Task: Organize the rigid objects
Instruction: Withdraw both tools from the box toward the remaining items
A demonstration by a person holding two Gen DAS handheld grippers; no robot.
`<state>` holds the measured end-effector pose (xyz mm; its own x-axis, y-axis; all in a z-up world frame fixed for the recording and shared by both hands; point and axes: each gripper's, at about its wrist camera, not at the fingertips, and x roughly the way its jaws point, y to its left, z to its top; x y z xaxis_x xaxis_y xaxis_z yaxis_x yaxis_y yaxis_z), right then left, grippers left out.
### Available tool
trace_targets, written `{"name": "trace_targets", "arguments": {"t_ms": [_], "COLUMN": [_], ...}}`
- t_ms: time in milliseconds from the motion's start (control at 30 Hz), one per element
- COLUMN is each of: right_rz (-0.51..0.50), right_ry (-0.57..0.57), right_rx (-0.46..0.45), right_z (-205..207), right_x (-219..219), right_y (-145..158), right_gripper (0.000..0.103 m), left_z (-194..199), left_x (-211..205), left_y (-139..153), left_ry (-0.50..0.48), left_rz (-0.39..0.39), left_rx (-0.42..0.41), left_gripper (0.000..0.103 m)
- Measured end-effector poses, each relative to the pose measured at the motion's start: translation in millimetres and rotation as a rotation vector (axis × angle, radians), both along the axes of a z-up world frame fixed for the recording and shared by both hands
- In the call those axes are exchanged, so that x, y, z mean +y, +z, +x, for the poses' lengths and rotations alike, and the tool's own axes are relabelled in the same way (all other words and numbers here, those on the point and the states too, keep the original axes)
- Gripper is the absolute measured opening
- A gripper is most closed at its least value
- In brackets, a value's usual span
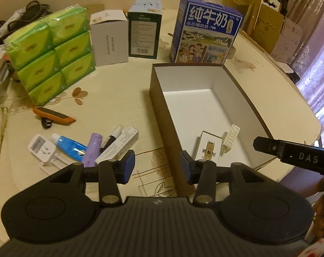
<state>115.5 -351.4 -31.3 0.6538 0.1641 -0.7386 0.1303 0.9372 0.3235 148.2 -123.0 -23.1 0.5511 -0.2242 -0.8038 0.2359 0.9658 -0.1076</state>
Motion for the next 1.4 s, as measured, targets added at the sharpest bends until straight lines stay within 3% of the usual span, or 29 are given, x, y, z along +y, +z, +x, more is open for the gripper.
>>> {"name": "trace_targets", "arguments": {"t_ms": [600, 1400], "right_rz": [0.033, -0.020], "right_ry": [0.154, 0.295], "right_rx": [-0.045, 0.031], "right_z": [-41, -28], "right_x": [56, 130], "right_y": [17, -5], "right_gripper": [0.056, 0.056], "left_z": [-58, -63], "left_x": [57, 129], "left_y": [35, -1], "left_ry": [0.073, 0.151], "left_rz": [0.031, 0.041], "left_rx": [-0.079, -0.026], "left_gripper": [0.053, 0.053]}}
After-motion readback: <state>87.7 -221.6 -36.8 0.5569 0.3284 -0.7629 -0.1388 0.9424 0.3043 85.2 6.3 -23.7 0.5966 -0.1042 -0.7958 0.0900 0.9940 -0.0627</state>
